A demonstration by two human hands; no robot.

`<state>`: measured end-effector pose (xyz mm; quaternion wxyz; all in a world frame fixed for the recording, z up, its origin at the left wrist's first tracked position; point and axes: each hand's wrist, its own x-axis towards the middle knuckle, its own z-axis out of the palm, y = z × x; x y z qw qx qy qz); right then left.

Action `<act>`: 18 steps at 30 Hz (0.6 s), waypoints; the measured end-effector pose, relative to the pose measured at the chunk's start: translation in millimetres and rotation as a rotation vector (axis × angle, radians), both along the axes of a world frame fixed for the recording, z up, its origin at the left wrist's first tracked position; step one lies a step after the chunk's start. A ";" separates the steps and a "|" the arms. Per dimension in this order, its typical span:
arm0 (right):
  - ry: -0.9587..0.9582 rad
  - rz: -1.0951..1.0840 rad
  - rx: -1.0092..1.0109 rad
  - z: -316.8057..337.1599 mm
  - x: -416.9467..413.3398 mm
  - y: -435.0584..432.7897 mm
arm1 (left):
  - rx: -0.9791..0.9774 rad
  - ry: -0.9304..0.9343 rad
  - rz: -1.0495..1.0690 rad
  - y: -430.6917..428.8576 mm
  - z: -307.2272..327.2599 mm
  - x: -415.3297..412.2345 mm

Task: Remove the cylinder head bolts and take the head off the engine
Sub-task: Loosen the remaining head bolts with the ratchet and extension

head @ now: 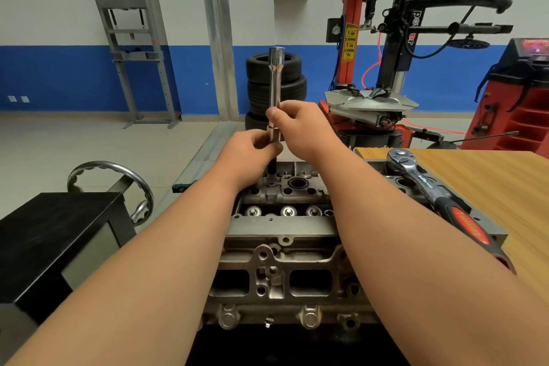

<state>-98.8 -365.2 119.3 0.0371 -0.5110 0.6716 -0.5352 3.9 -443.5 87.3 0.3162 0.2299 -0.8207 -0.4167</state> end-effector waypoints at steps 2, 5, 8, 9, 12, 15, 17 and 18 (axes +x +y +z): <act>-0.047 0.008 -0.004 -1.6 0.4 -2.3 | -0.013 0.011 0.060 -1.5 0.2 -2.0; -0.072 -0.043 -0.036 -2.4 0.6 -4.6 | -0.026 -0.017 0.206 -1.0 0.8 -5.9; -0.034 -0.040 -0.035 -1.5 0.5 -4.8 | 0.013 -0.028 0.169 -1.4 0.2 -4.6; -0.011 -0.051 -0.031 -1.6 0.0 -5.1 | 0.026 -0.029 0.119 -1.6 -0.7 -3.5; 0.014 -0.103 -0.020 -4.1 -2.8 -5.5 | -0.003 -0.061 0.036 -1.2 0.2 -1.7; -0.005 -0.073 -0.023 -4.6 -1.1 -6.6 | -0.014 -0.048 0.097 -1.4 0.8 -5.0; 0.015 -0.090 -0.036 -4.4 0.7 -7.9 | -0.027 -0.050 0.149 1.2 2.1 -8.6; 0.034 -0.111 -0.045 -4.2 0.9 -8.1 | -0.034 -0.058 0.163 2.7 2.0 -9.6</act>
